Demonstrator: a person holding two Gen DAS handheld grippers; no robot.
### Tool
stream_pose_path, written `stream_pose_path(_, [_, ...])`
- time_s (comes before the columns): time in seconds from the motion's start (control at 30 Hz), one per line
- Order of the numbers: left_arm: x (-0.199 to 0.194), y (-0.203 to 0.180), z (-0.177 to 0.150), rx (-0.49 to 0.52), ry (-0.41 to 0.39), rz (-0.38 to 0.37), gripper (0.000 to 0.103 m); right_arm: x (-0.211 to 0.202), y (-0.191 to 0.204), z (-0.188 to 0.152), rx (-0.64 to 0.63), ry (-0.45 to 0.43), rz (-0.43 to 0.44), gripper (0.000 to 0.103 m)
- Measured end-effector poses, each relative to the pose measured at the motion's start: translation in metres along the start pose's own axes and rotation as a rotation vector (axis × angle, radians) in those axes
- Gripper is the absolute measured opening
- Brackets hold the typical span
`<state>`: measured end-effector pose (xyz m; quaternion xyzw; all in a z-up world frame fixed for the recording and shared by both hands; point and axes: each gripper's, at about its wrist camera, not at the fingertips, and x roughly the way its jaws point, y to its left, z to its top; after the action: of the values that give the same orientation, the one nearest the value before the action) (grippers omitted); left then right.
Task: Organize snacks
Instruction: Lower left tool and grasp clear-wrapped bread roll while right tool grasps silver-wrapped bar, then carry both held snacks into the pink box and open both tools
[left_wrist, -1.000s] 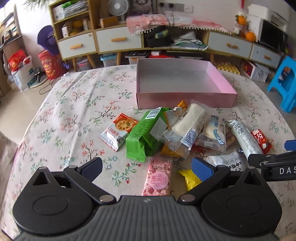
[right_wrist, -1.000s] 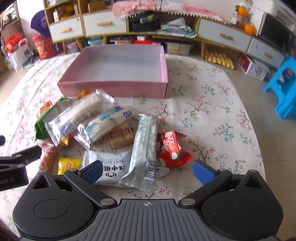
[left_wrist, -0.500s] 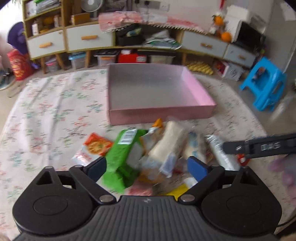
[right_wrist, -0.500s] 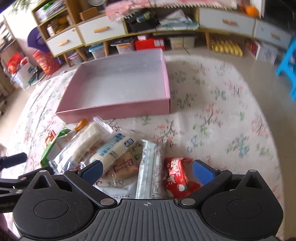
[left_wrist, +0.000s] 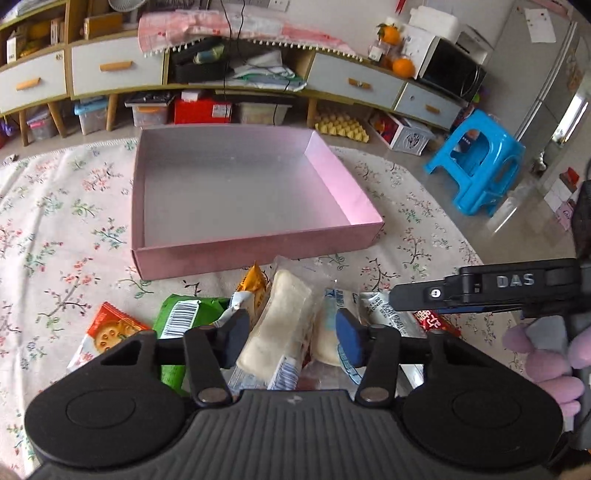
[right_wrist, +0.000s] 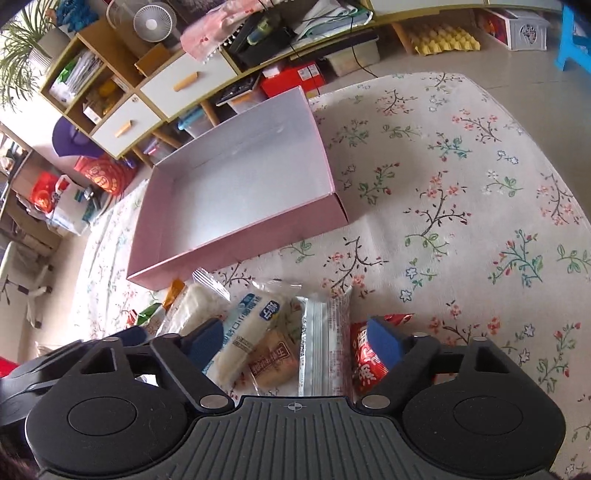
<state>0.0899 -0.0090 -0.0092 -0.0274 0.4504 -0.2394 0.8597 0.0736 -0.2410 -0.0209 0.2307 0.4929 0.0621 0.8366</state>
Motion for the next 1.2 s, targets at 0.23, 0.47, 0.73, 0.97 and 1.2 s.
stream_pose_path(0.23, [0.013,0.000,0.004,0.017,0.048,0.018,0.038,0.001,0.000,0.003,-0.030,-0.004,-0.029,0.052])
stream_pose_path(0.47, [0.022,0.003,0.002,0.019,0.086,0.064,0.038,0.007,-0.010,0.004,0.027,0.071,0.022,0.051])
stream_pose_path(0.73, [0.023,0.012,0.002,-0.004,0.097,0.065,0.039,0.022,-0.005,-0.007,-0.013,0.122,-0.033,0.048])
stream_pose_path(0.97, [0.021,0.019,0.003,-0.051,0.094,0.049,0.033,0.026,-0.004,-0.009,-0.023,0.120,-0.072,0.032])
stream_pose_path(1.2, [0.014,0.022,0.005,-0.073,0.070,0.056,0.024,0.018,-0.003,-0.006,-0.020,0.089,-0.059,0.030])
